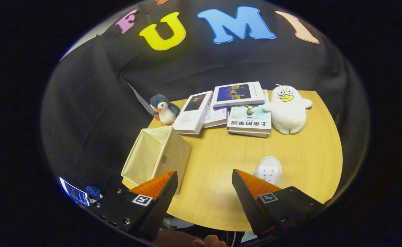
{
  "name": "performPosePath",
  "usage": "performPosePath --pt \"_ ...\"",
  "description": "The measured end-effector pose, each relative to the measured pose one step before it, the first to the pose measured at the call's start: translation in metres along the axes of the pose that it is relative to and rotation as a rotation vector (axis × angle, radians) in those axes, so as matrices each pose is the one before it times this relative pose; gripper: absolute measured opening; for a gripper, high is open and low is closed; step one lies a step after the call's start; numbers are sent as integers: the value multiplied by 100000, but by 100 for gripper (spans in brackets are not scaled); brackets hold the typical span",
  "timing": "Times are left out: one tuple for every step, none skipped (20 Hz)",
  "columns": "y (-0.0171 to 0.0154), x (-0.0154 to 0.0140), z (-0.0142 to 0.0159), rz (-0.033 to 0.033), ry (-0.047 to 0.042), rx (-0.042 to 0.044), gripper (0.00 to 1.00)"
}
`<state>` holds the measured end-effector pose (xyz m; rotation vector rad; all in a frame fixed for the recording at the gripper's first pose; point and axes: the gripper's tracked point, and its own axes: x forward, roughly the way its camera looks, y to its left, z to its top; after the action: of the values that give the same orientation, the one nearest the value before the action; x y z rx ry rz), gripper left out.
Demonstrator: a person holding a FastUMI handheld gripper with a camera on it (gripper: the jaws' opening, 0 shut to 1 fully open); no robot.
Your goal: Open the storage box then place both shoes into the box .Put the left shoe in first, then the right shoe, with the right side of both shoes facing outward in a uniform manner.
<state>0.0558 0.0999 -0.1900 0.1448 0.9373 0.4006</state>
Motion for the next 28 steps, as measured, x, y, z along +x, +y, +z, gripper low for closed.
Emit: performPosePath --pt "-1215 -308 -642 -1766 591 1683 96" --pt "-880 -197 -454 -942 271 2022 96" --pt "-970 -26 -506 -969 430 2064 96" --pt "-995 38 -469 -1421 575 1805 96" --pt "-1023 41 -403 -1348 350 1421 97" --pt "-804 65 -251 -1149 112 1006 97" --pt "-1202 162 -420 -2220 131 422 96" --pt "-939 236 -302 -1985 219 -179 97" --pt "-1064 396 -453 -2052 222 -657 97" --pt "-1000 605 -689 -2512 1212 -1040 97" --pt "-1078 738 -885 -2376 1617 -1273 97" --pt "-831 547 -682 -1755 1605 -742 96" --pt "-691 566 -825 -1072 1783 42 97" --pt "-410 516 -628 -512 1642 76 97" --pt "-373 522 -654 -230 1554 276 97" --pt "-338 422 -617 -220 1534 -241 97" --pt "-395 510 -487 -461 1250 -871 96" --pt "-368 489 -418 -954 1246 -808 96" --pt "-423 580 -375 -1033 1091 -913 96" --pt "-271 484 -257 -746 1272 -114 96" --pt "-134 588 -189 -307 827 123 95" --pt "-131 564 -111 -248 964 -149 95" --pt "-230 671 -220 -582 1074 -771 93" --pt "-1027 629 -62 -975 1638 -883 90" --pt "-310 836 -454 -864 2548 -641 84" --pt "-70 579 -264 11 1912 -32 84" --pt "33 790 -256 722 1572 865 84" --pt "0 669 -56 501 920 694 83"
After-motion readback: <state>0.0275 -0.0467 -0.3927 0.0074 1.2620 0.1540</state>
